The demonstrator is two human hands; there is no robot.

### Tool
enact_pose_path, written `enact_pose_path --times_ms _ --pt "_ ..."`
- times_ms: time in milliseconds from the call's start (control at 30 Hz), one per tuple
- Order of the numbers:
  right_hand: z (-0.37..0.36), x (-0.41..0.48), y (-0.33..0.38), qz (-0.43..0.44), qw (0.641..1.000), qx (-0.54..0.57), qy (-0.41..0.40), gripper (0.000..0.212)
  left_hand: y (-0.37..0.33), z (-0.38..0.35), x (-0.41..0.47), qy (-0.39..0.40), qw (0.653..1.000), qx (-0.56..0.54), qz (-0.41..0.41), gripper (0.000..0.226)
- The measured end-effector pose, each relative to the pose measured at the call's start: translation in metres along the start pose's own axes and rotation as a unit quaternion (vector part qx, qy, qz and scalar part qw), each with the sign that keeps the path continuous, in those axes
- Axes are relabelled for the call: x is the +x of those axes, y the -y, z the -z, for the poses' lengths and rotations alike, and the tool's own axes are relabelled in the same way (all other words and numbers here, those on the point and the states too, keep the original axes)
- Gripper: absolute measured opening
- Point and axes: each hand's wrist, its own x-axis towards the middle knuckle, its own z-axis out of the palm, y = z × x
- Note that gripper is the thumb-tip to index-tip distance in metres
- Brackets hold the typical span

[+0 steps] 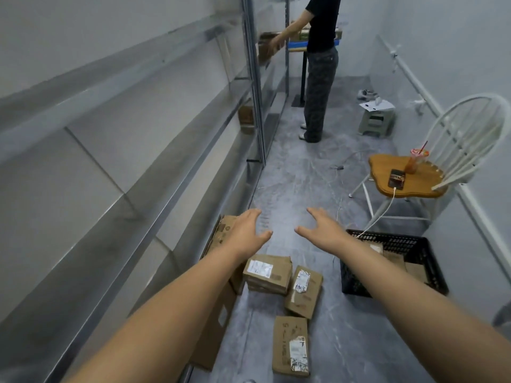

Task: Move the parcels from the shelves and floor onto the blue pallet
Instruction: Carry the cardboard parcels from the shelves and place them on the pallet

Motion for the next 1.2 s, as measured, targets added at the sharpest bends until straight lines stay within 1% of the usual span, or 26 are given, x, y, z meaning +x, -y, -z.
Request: enact_pose_path --times_ms 233,433,533,633,733,833,900,1000,1067,1133,1167,1200 --pt "-0.037 0.115 -0.026 -0.017 0.999 -0.008 0.046 0.078 0.059 -0.035 0.11 0.051 0.998 -0.013 0.039 0.067" --pt "-0.092 0.225 -0.064 -0.096 0.992 0.027 0.077 0.077 0.129 -0.083 0.23 0.089 0.992 -0.042 0.08 0.065" --pt "-0.127 0.276 -0.091 -0.137 0.987 0.043 0.079 0.076 0.174 -0.12 0.281 0.119 0.987 -0.05 0.098 0.066" --pt "-0.172 0.318 -0.127 -0.175 0.98 0.057 0.077 0.073 0.226 -0.168 0.317 0.131 0.982 -0.062 0.123 0.065" --pt "-0.225 0.35 -0.168 -0.213 0.97 0.06 0.102 0.075 0.279 -0.219 0.329 0.148 0.973 -0.068 0.164 0.064" --pt "-0.283 0.372 -0.215 -0.229 0.962 0.068 0.129 0.079 0.34 -0.273 0.335 0.167 0.968 -0.045 0.184 0.056" --pt "-0.322 0.38 -0.25 -0.241 0.957 0.078 0.141 0.081 0.38 -0.308 0.341 0.18 0.962 -0.025 0.206 0.065" --pt "-0.376 0.38 -0.297 -0.27 0.946 0.083 0.158 0.086 0.425 -0.353 0.344 0.196 0.943 -0.002 0.268 0.088" --pt "-0.408 0.376 -0.323 -0.307 0.931 0.108 0.162 0.084 0.445 -0.381 0.344 0.21 0.931 -0.007 0.299 0.093" --pt "-0.436 0.372 -0.341 -0.353 0.912 0.149 0.147 0.071 0.462 -0.405 0.342 0.214 0.925 -0.033 0.313 0.082" --pt "-0.449 0.371 -0.345 -0.373 0.901 0.174 0.135 0.067 0.47 -0.415 0.342 0.207 0.923 -0.057 0.318 0.073" --pt "-0.46 0.371 -0.348 -0.391 0.89 0.201 0.123 0.068 0.476 -0.422 0.341 0.196 0.92 -0.089 0.328 0.066"
